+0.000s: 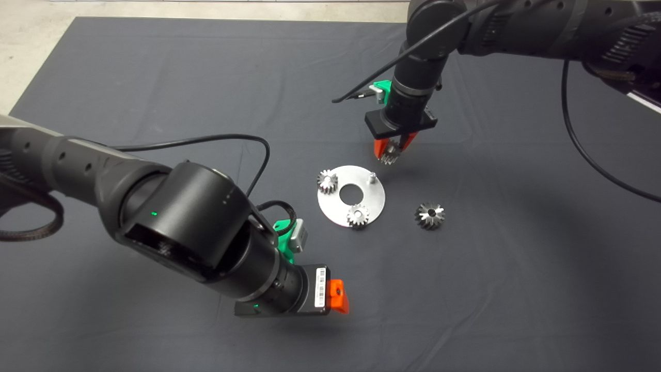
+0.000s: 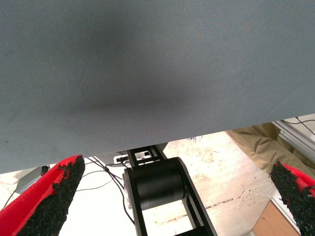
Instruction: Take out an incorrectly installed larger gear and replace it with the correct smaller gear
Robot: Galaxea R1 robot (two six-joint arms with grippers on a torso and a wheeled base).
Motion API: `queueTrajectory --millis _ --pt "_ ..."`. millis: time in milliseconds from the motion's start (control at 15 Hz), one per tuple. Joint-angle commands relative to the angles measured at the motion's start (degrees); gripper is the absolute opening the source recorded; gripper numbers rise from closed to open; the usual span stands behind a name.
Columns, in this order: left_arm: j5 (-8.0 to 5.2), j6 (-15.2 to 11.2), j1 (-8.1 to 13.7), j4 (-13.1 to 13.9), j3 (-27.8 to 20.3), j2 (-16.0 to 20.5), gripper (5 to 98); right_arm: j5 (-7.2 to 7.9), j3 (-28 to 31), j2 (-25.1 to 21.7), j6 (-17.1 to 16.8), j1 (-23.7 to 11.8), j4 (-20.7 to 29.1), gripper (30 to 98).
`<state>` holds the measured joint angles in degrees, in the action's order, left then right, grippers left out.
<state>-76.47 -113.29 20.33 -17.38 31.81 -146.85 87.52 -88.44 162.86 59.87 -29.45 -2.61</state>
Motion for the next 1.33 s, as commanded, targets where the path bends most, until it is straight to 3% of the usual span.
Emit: queueTrajectory --millis 0,400,1267 --pt "0.01 0.0 0.94 0.51 -0.09 -0.07 97.9 7.32 -0.11 0.76 0.16 1.05 1.09 41.9" --pt "0.01 0.0 0.94 0.51 -0.18 0.11 97.9 7.23 1.01 0.58 -0.1 2.9 -2.58 41.9" --pt "0.01 0.0 0.94 0.51 -0.36 0.28 97.9 7.23 3.03 1.02 -0.1 2.82 -8.11 41.9"
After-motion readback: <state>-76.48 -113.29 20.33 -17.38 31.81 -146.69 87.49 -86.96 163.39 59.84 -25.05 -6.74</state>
